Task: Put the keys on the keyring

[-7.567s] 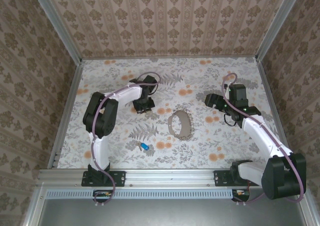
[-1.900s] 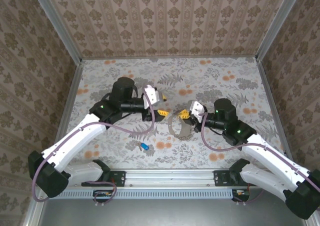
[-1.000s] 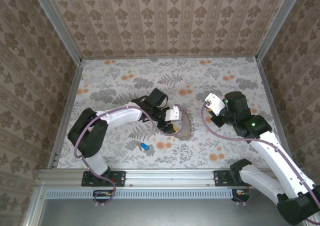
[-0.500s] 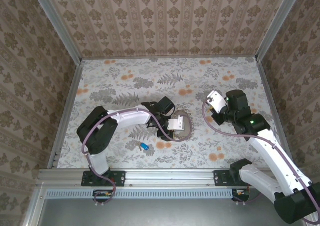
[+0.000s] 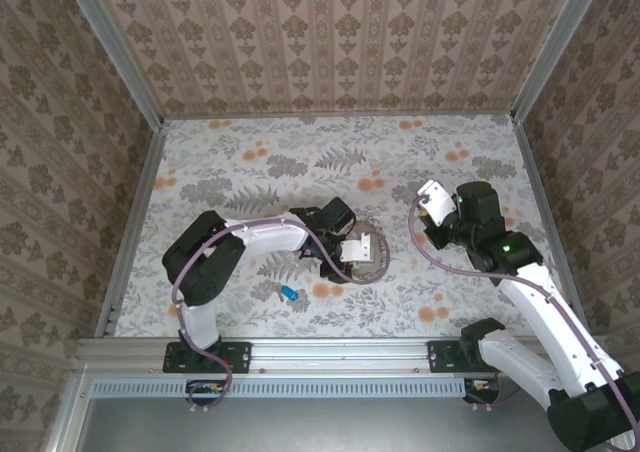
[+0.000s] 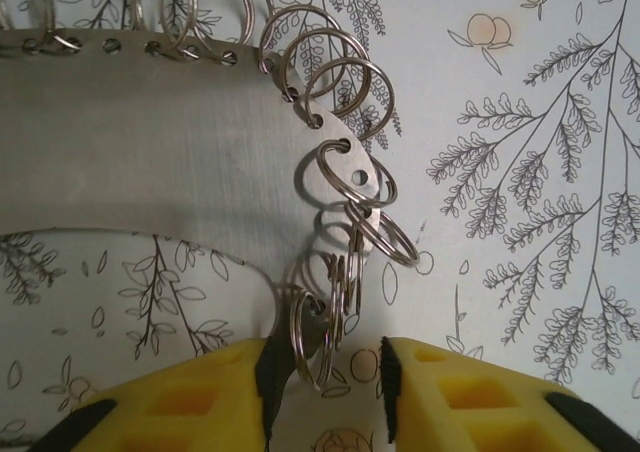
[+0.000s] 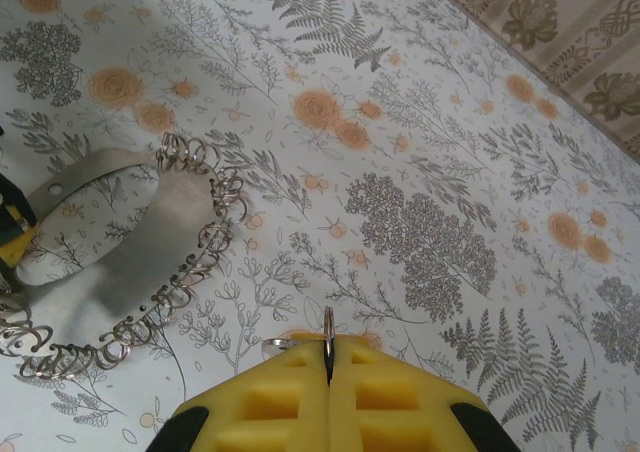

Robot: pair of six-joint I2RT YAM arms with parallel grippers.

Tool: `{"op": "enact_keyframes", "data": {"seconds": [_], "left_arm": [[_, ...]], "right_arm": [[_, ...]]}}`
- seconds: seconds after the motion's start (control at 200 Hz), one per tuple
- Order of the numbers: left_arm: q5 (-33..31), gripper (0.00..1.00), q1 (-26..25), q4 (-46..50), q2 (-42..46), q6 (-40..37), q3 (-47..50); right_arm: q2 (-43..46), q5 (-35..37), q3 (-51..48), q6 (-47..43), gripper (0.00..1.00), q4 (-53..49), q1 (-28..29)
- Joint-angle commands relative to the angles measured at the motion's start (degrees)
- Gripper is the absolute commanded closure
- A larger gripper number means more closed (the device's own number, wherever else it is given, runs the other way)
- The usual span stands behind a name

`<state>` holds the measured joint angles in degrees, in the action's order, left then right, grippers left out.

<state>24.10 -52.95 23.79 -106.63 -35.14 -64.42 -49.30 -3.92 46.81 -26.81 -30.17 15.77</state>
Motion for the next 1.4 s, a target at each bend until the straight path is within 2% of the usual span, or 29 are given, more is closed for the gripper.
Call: {"op": "enact_keyframes", "data": {"seconds": [0.0,0.04,0.135,0.235,0.48,0.64,0.735,0.81,0.895,1.09,1.265,1.395], "left_arm": [[0.86,0.72,-0.15,-0.34,-1.21,1.04,-1.65],[0.63,0.75,-0.22,-0.41,-1.30,0.52,-1.67],[-0.53,0.92,0.16,-0.38,-0.97,-0.15,-1.71],[-0.48,0.98,0.84,-1.13,0.61,-0.72,-0.74],[-0.54,1.00,2.67,-2.12,6.55,-4.71,4.74],[0.48,1.00,4.87,-3.29,9.75,-6.04,8.78],[1.65,0.85,5.92,-5.20,10.01,-5.37,10.18],[2.24,0.68,6.41,-7.20,10.40,-4.91,11.15],[3.27,0.60,6.79,-8.82,11.73,-4.97,12.45],[9.36,0.60,7.11,-13.04,16.63,-11.69,18.16],[5.96,0.71,7.16,-14.12,18.73,-14.17,19.65],[4.38,0.71,7.25,-13.22,18.48,-12.25,19.20]], "right_arm": [[1.23,-1.61,-0.92,1.06,1.00,1.08,-0.43],[1.45,-1.75,-0.93,1.10,1.00,1.17,-0.44],[1.95,-2.44,-1.18,1.23,1.00,1.35,-0.52],[2.35,-3.24,-1.44,1.33,1.00,1.50,-0.61],[2.25,-6.10,-2.16,1.67,1.00,1.86,-0.63],[0.63,-11.68,-2.87,2.93,1.00,2.79,-0.54],[-0.02,-16.99,-4.21,2.43,1.00,4.17,0.07],[-0.42,-18.25,-4.75,1.88,1.00,4.64,1.44],[-1.17,-18.23,-4.65,1.00,1.00,3.76,2.94],[-1.85,-17.73,-3.56,0.18,1.00,2.39,3.32],[-1.86,-17.70,-3.96,0.09,1.00,2.44,3.30],[-1.85,-17.61,-4.01,0.00,1.00,2.49,3.31]]}}
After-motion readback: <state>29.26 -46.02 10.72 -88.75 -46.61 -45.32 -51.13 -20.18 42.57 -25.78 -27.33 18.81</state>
